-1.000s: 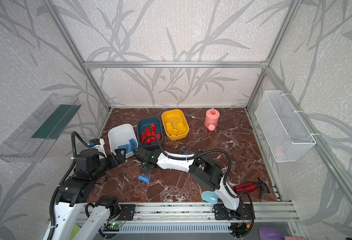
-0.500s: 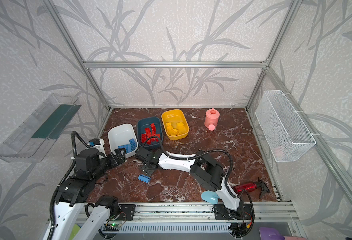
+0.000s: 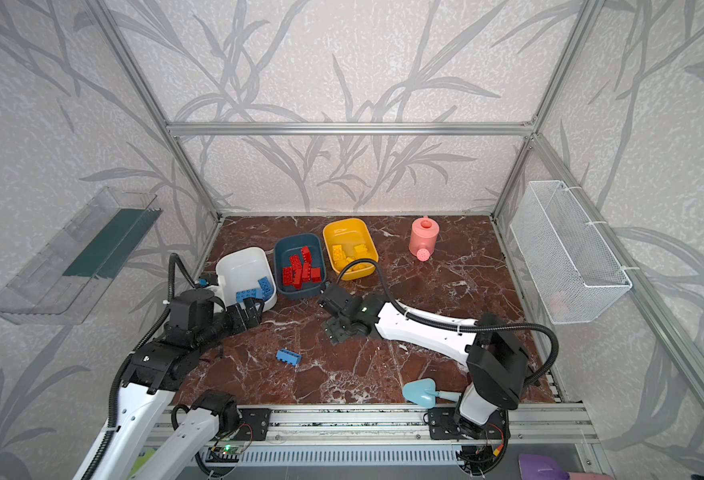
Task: Sort the legos into containers by color
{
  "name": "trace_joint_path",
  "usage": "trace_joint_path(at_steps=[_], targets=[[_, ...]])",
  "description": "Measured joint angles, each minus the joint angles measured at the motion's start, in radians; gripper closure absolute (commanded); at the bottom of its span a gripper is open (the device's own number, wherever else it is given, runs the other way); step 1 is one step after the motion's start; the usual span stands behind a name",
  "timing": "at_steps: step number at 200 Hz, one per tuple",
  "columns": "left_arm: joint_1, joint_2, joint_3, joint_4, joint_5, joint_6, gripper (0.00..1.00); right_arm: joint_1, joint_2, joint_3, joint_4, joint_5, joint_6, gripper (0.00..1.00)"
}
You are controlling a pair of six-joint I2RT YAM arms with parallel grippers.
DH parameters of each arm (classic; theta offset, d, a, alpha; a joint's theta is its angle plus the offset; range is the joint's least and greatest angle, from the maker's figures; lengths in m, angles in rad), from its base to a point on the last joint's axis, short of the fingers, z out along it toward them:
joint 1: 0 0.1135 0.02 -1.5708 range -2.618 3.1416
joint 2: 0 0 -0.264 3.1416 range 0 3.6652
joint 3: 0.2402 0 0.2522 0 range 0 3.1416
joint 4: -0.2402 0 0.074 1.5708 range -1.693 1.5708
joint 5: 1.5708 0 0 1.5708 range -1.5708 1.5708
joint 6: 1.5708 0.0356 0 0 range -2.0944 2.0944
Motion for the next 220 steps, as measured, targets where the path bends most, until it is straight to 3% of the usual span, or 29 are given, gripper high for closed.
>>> trace_joint_path(at_steps=[48,94,137,174,220], targets=[[-0.022,0.008,0.0,-0.008,-0.024,0.0,0.02,-0.153,-0.148,-0.259,-0.036,0.056,0.129,0.18],[-0.024,0.013,0.0,-0.008,-0.029,0.0,0.02,-0.171,-0.061,-0.269,-0.005,0.049,0.185,0.2],[-0.028,0.012,0.0,-0.008,-0.033,0.0,0.02,-0.221,0.093,-0.214,0.022,-0.021,0.206,0.38],[-0.028,0.013,0.0,-0.008,-0.035,0.0,0.02,-0.23,0.13,-0.191,0.047,-0.063,0.211,0.66],[-0.028,-0.006,0.0,-0.016,-0.062,-0.003,0.03,-0.223,0.136,-0.154,0.027,-0.092,0.201,0.74]])
